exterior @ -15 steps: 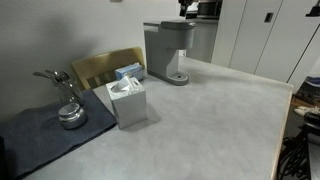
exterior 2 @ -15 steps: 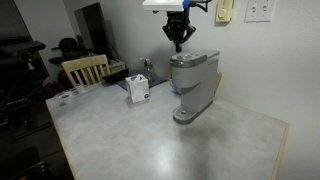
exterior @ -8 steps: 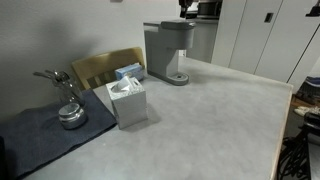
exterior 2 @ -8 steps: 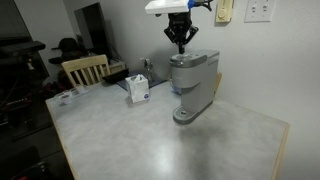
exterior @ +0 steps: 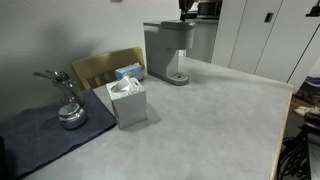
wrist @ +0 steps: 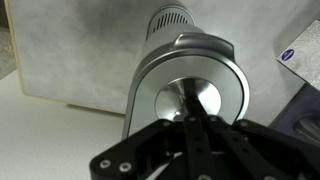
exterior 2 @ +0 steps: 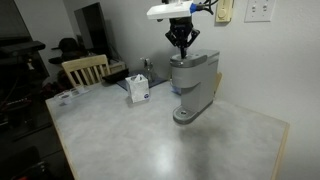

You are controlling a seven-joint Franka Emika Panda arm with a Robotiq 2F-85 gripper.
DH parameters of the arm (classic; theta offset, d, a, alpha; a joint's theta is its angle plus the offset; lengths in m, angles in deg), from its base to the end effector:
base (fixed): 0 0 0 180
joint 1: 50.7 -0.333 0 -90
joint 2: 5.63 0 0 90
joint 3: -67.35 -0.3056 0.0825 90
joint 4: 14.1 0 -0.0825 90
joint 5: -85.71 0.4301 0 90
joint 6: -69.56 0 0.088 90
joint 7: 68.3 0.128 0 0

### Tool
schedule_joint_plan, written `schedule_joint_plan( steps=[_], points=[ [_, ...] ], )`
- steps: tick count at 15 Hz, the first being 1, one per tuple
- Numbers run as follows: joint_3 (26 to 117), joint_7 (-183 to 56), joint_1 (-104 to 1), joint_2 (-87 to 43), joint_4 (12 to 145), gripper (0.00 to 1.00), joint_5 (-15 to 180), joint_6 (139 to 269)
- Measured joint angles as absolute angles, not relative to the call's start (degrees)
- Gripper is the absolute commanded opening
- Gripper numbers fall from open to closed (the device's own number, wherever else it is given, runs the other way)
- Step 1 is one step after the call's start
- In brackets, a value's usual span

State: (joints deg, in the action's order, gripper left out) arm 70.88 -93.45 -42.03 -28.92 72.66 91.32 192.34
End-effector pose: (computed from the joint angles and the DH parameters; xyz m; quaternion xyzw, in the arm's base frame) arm 0.7286 -0.1459 0.4063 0.9888 0.0942 0.1156 0.0053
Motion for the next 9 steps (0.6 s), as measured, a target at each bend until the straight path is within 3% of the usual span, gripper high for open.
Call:
schedule_joint_plan(
  steps=[9],
  points=[
    [70.84,-93.49,-42.03,-28.90,72.85,0.00,90.92,192.74]
  ],
)
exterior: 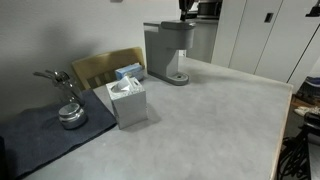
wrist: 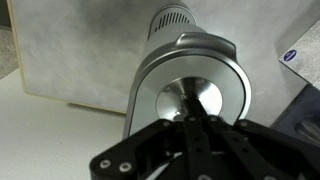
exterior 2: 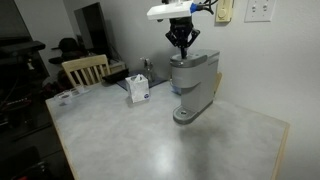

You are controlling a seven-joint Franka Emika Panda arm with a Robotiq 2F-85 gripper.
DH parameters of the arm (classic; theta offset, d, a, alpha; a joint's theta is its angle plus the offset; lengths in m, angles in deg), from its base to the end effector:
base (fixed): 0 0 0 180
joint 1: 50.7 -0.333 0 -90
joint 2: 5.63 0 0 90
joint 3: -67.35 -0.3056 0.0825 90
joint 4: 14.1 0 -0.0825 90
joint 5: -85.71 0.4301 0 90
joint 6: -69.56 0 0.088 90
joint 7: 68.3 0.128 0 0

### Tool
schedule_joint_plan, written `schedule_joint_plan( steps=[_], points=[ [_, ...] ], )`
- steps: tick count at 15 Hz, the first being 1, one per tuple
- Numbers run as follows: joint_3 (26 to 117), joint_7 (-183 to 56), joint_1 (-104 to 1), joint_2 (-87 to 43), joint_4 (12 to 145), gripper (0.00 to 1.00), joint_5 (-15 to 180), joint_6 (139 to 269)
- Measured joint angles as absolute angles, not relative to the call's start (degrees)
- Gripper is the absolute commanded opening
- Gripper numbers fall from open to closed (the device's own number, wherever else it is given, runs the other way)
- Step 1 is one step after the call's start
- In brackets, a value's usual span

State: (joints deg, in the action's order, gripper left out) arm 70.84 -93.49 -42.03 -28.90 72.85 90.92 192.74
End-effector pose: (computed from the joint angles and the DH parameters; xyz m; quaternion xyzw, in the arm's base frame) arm 0.7287 -0.1460 0.4055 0.9885 0.0962 0.1165 0.0088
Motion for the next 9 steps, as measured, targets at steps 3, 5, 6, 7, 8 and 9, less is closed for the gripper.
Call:
schedule_joint_plan(
  steps=[3,5,6,7,8,9],
  points=[
    [70.84,-93.49,-41.98,-28.89,72.89,0.00,90.95,192.59],
    [70.84,-93.48,-41.93,-28.88,72.89,0.00,90.97,192.44],
    [70.84,-93.48,-41.90,-28.88,72.89,0.00,90.99,192.38],
    [70.84,-93.48,-41.89,-28.88,72.89,0.00,90.99,192.34],
    [70.84,-93.48,-41.89,-28.88,72.89,0.00,91.00,192.33],
    [70.84,-93.48,-41.89,-28.88,72.89,0.00,91.00,192.32]
  ],
)
